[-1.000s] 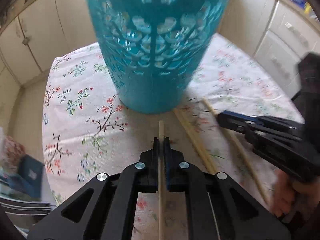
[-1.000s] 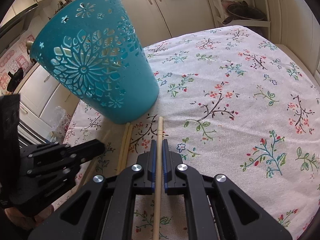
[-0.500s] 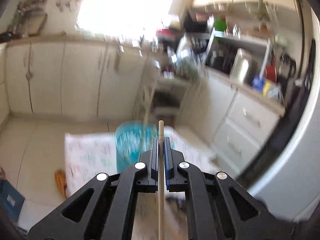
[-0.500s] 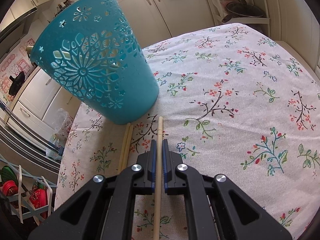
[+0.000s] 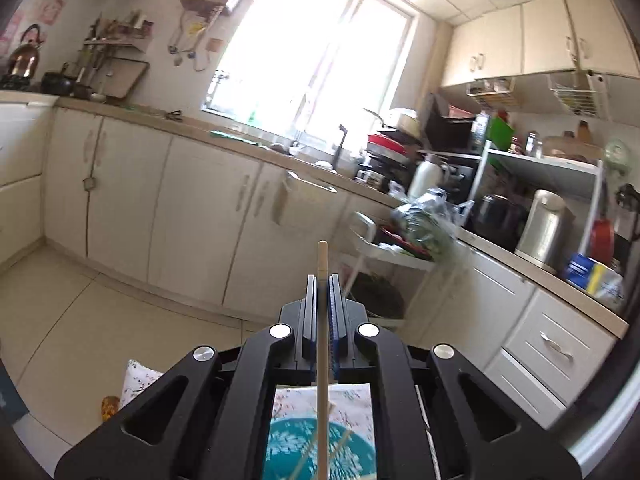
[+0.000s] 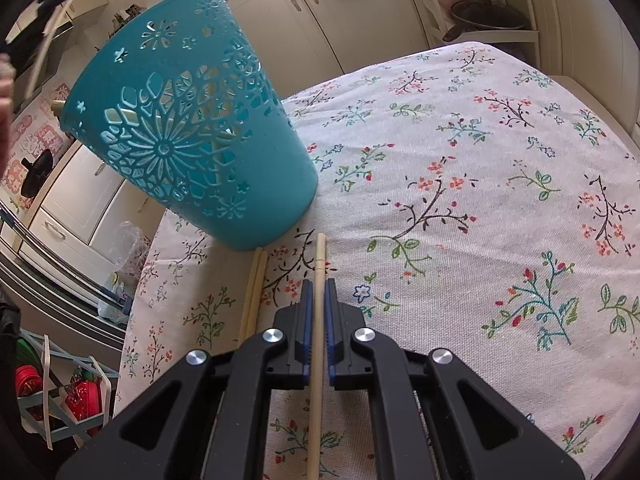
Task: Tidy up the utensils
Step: 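Lift the stick with the left gripper over the teal basket, then open the left gripper to drop the stick into the teal basket, then grasp a wooden stick with the right gripper and lift it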
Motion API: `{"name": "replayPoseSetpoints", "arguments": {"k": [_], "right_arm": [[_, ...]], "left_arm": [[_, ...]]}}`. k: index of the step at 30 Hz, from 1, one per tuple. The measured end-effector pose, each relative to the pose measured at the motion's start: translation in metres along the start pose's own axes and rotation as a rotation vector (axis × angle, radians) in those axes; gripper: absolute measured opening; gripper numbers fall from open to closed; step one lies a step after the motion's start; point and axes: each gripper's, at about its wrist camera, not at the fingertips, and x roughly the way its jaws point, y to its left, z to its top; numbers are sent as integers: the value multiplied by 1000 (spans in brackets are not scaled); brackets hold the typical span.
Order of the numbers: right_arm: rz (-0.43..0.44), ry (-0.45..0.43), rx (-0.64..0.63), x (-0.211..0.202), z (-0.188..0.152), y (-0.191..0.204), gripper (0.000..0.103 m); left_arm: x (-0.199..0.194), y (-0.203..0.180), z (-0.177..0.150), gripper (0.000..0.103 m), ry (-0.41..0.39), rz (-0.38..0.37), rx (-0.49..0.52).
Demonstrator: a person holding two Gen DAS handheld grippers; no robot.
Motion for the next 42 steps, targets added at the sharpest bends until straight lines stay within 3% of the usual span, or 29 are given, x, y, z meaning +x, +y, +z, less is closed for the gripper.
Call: {"name": "replayPoseSetpoints", "arguments": {"k": [8, 13, 17, 19, 24, 28, 33, 38, 40, 42], "right_arm": [[5, 0, 6, 1, 1, -1, 6], [7, 0, 9, 1, 1, -1, 6], [9, 0, 11, 1, 1, -2, 6], [9, 0, 10, 1, 1, -2, 6], [12, 0, 13, 1, 1, -1, 6], [7, 0, 10, 1, 1, 0, 7], [-30, 2, -26, 0, -2, 8, 7], [-187, 4, -213, 0, -13, 39, 6], [-181, 1, -209, -1, -14, 37, 6], [-140, 6, -150, -5, -13, 28, 6]], "left_arm": [[22, 7, -38, 5, 4, 52, 0], [24, 6, -61, 5, 72, 53, 61], [25, 6, -78, 6, 172, 38, 113], [20, 8, -83, 10, 194, 36, 118], [-31, 32, -82, 46, 157, 87, 66], [-81, 67, -99, 56, 141, 179, -8], [-95, 100, -164, 60, 307, 243, -76], [-83, 109, -215, 62, 448, 248, -97], [-80, 110, -227, 63, 491, 251, -104], [-82, 112, -229, 64, 483, 240, -106]]}}
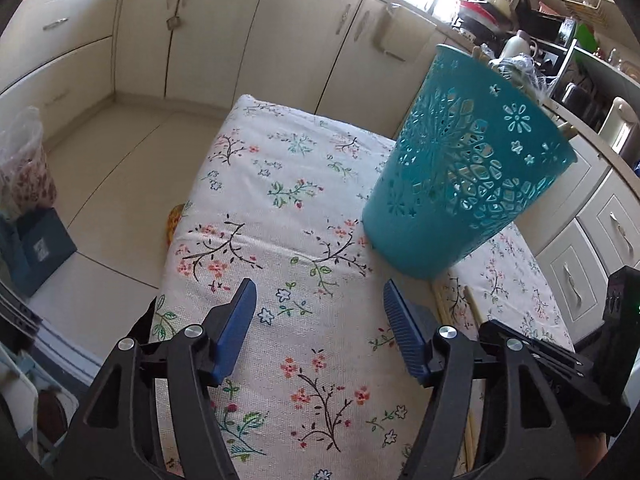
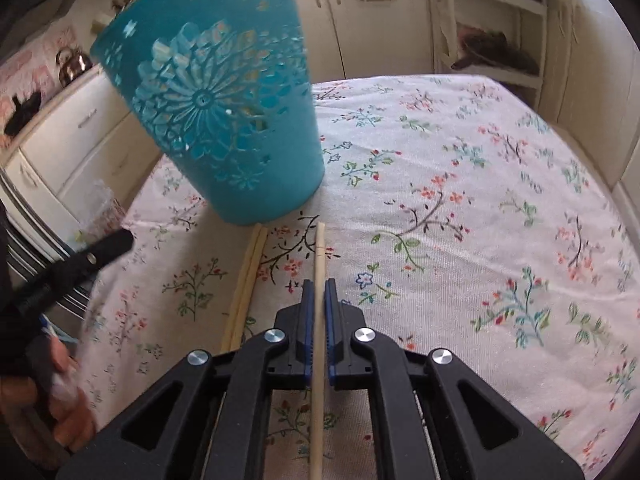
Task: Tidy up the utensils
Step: 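Grasp a wooden stick with the right gripper and lift it, then drop the stick into the teal basket by opening the right gripper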
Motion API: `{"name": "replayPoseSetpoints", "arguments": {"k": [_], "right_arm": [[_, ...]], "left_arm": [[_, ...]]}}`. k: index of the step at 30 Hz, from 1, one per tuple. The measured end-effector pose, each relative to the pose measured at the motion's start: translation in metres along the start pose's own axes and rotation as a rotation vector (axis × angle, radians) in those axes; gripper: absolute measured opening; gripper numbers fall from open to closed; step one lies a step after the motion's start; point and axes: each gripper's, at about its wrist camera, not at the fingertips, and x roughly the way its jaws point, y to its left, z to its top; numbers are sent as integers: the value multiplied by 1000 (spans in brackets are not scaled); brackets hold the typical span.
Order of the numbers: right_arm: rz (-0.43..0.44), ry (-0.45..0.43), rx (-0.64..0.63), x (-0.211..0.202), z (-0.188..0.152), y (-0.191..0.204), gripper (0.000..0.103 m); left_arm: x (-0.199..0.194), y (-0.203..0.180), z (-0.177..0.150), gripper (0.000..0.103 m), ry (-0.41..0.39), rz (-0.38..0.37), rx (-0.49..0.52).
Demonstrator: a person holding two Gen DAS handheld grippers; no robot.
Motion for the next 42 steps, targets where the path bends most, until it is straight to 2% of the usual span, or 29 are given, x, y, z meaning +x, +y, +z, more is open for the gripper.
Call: {"name": "replayPoseSetpoints", "arguments": {"k": [4, 9, 14, 16, 21, 23, 27, 30, 36, 42], "right_arm": [[117, -34, 135, -21, -2, -21, 6], [247, -164, 214, -73, 7, -27, 6], [357, -343, 226, -131, 49, -21, 6], [388, -419, 201, -148, 78, -9, 6], [433, -550, 163, -154, 128, 17, 6], [408, -599, 142, -144, 149, 30, 6], [350, -630, 120, -122, 172, 43, 6], [313, -618, 110, -101, 181, 46, 6], [250, -541, 54, -75, 179, 53, 6], [226, -437, 9, -59, 158, 55, 9]], "left_arm": [[7, 0, 2, 67, 21, -5, -28], [9, -3, 2, 67, 30, -12, -19], [9, -4, 3, 67, 33, -17, -18], [9, -3, 3, 67, 35, -22, -22], [10, -2, 5, 67, 39, -29, -26], [10, -2, 4, 67, 40, -32, -28], [11, -2, 4, 67, 42, -47, -37], [12, -2, 4, 67, 45, -56, -41], [13, -2, 3, 67, 47, -63, -43], [14, -1, 3, 67, 49, -66, -51]]}}
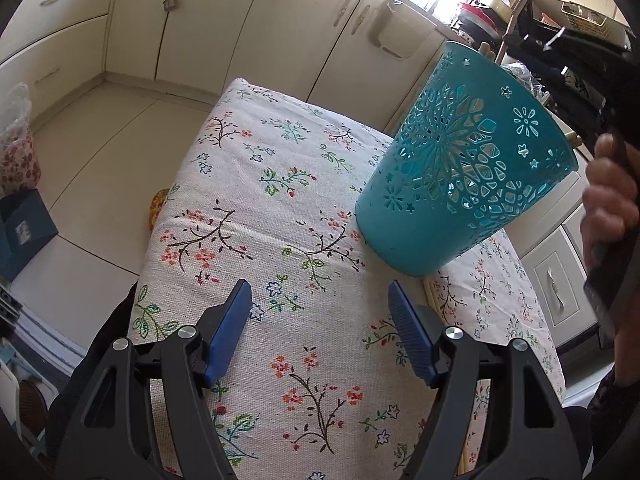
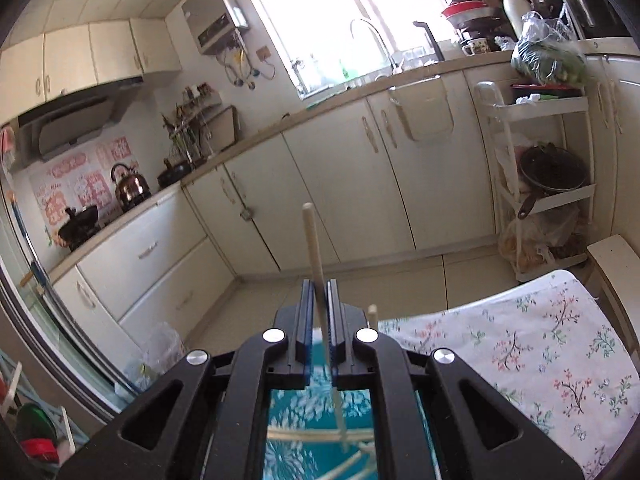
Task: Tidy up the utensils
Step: 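Drop the stick into the teal basket by opening the right gripper, then lower both grippers back to the stick bundle beside the basket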
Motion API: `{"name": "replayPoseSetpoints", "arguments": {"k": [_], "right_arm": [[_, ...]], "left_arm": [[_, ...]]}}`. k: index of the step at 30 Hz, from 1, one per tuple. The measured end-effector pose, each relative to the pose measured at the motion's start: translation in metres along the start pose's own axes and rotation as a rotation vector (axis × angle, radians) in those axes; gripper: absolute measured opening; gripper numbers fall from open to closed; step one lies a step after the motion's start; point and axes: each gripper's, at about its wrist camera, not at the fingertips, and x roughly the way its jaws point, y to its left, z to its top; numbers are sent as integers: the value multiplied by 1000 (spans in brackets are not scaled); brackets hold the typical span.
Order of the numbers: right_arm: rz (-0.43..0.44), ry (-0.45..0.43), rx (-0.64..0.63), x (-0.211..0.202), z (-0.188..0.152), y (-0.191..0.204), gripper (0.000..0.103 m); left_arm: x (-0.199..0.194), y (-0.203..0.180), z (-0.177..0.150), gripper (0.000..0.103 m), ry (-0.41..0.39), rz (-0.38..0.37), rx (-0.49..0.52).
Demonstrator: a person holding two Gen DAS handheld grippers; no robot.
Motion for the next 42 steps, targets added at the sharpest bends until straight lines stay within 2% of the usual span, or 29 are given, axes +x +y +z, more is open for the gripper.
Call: {"name": "replayPoseSetpoints", "arguments": {"k": [2, 4, 6, 9, 12, 15, 17, 19, 21, 24, 27, 33, 37, 42], "right_arm": [[-3, 36, -28, -3, -8, 3, 16], [-3, 31, -37, -15, -12, 3, 17], [-4, 1, -31, -32, -12, 2, 17], [-10, -96, -7, -78, -15, 1, 17], [-34, -102, 0, -106, -37, 1, 17], [-74, 45, -12, -107, -84, -1, 17], [-101, 208, -20, -85, -126, -7, 15], [-115, 317, -21, -62, -153, -13, 14], [-154, 382, -29, -40, -169, -19, 14], [-187, 434, -43, -19, -177, -24, 13], [-204, 443, -58, -13, -177, -25, 13], [-252, 475, -206, -10, -176, -11, 7], [-287, 474, -167, -16, -167, -36, 5], [-290, 449, -52, -29, -165, -63, 5]], "left_arm": [[0, 0, 0, 67, 1, 0, -1], [0, 0, 0, 67, 0, 1, -1], [0, 1, 1, 67, -1, 3, -5], [0, 2, 1, 67, -3, 3, -9], [-1, 2, 1, 67, -4, 4, -10], [-1, 2, 0, 67, -3, 7, -8], [0, 2, 0, 68, -2, 9, -6], [-1, 2, 0, 68, -2, 11, -4], [-1, 3, 1, 68, -2, 7, -8], [-1, 3, 0, 68, -3, 6, -10], [-1, 3, 1, 68, -2, 7, -9], [0, 2, 1, 68, -2, 7, -9], [1, -4, 0, 70, 9, 29, 22], [8, -44, -3, 70, 48, 65, 188]]}}
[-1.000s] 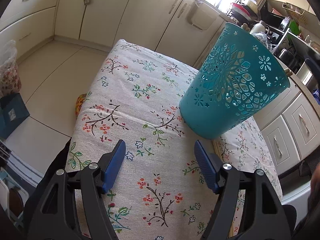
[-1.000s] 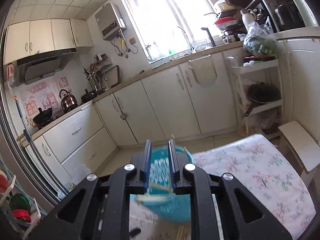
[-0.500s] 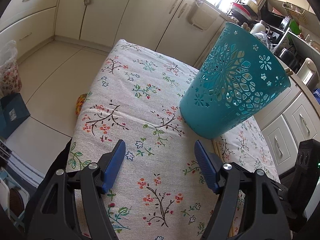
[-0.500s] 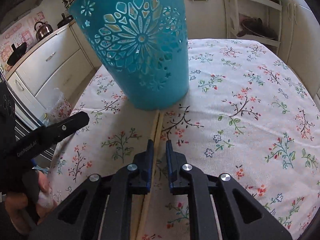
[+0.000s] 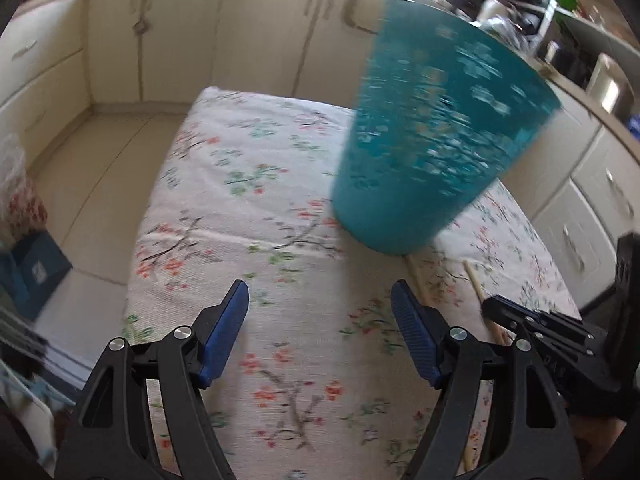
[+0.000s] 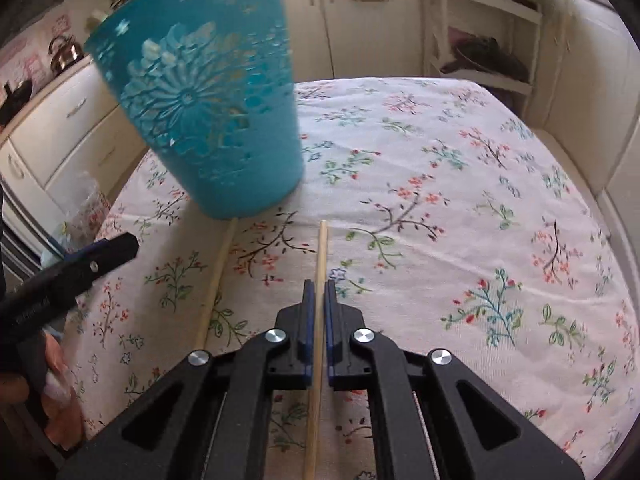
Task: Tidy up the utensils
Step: 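Lower both grippers back to the stick bundle beside the basket, then grasp a wooden stick from the bundle with the left gripper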
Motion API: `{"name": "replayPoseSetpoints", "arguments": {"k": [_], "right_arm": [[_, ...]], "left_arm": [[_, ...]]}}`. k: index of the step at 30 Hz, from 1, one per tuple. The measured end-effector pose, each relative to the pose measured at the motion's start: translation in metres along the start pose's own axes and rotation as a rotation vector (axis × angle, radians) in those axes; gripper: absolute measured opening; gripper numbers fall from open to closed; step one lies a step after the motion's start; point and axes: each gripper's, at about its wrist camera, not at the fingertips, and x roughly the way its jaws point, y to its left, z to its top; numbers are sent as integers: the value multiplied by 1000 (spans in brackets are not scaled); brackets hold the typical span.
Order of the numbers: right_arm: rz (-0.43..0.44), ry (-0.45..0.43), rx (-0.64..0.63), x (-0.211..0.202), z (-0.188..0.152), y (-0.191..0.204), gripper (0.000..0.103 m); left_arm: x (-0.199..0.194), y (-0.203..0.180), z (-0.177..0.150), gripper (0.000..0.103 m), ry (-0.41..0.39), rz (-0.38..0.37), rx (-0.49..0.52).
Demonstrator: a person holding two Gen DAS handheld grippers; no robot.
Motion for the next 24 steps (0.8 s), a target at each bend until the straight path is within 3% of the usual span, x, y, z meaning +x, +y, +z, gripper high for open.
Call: {"name": "replayPoseSetpoints", "arguments": {"k": [6, 11, 14, 16, 17, 18, 22, 24], "right_arm": [[57, 0, 70, 2, 0, -13, 5], [87, -2, 100, 1, -2, -16, 5], [91, -2, 106, 0, -2, -18, 6], [95, -1, 110, 2, -1, -18, 6], [97, -1, 113, 5, 1, -20, 6], [97, -1, 114, 4, 0, -20, 6], [97, -3, 101, 4, 2, -18, 6], [110, -4, 94, 4, 1, -14, 10]], "left_arm": [[29, -41, 7, 70, 96, 19, 80], [42, -60, 8, 69, 100, 82, 140], [46, -69, 6, 53, 91, 97, 196], [46, -71, 6, 36, 88, 84, 212], [45, -71, 6, 21, 90, 75, 218], [45, -71, 5, 12, 92, 70, 233], [39, -60, 3, 5, 105, 34, 230], [32, -51, 1, 5, 121, 11, 221]]}}
